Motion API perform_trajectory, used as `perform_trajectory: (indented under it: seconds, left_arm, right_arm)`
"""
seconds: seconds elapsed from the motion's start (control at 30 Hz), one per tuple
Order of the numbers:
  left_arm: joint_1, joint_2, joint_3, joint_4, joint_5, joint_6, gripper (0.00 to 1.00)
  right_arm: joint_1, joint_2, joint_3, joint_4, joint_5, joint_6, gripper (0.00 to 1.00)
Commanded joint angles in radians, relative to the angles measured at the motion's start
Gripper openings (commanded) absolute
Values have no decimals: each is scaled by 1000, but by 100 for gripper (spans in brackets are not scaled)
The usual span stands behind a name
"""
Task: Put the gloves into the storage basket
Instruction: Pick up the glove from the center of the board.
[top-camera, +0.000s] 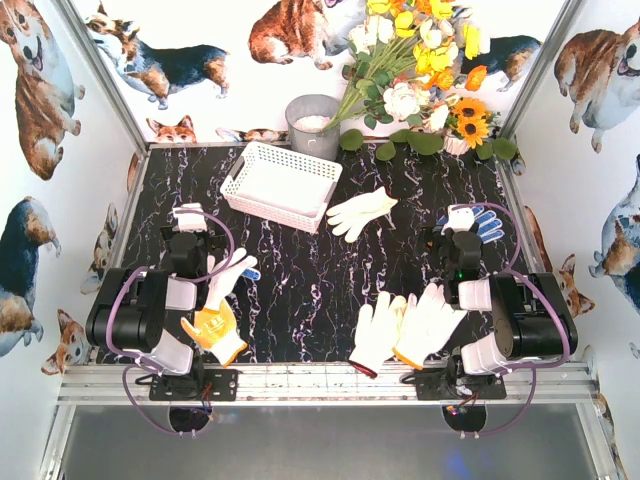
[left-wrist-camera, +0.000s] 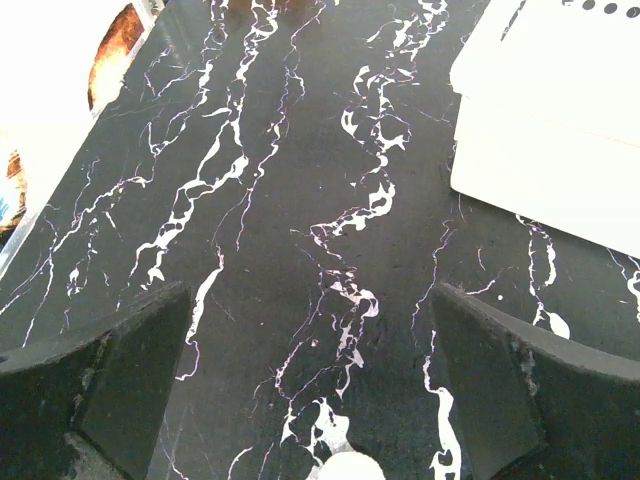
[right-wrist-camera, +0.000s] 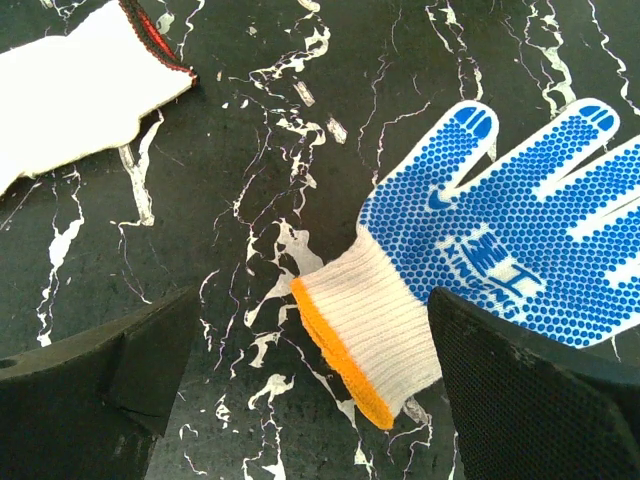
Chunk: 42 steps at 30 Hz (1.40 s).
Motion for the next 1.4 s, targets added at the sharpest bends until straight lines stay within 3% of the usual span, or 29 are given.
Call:
perform_trajectory:
  seconds: [0.0, 0.5, 0.67, 0.73, 0.83, 0.9, 0.97, 1.07, 1.2, 1.37]
  left_arm:
    - [-1, 6, -4, 12, 2, 7, 100]
    - [4, 3, -11, 22, 6, 6, 100]
    - [-43, -149, -51, -22, -125, 13, 100]
    - [-61, -255, -57, -112, -226, -26, 100]
    - [-65, -374, -62, -210, -266, -95, 100]
    - [-67, -466, -54, -301, -290, -166, 100]
    - [-67, -559, -11, -512, -321, -258, 100]
    - [-66, -655, 66, -778, -361, -402, 100]
    - [-67, -734, 205, -1045, -264, -418, 100]
    - [-67, -719, 451, -1299, -168, -363, 100]
  right_arm:
    - [-2, -2, 8, 53, -4, -14, 100]
    - [-2, 0, 12, 48, -3, -14, 100]
    - [3, -110, 24, -59, 134, 29, 100]
    - [3, -237, 79, -271, 205, 88, 100]
    - [-1, -381, 173, -629, 283, 226, 100]
    - [-4, -454, 218, -780, 308, 292, 100]
    - [-6, -525, 215, -859, 306, 352, 100]
    - [-18, -624, 199, -877, 76, 347, 100]
    - [-17, -680, 271, -1011, -182, 362, 100]
    - [74, -609, 428, -1353, -291, 372, 99]
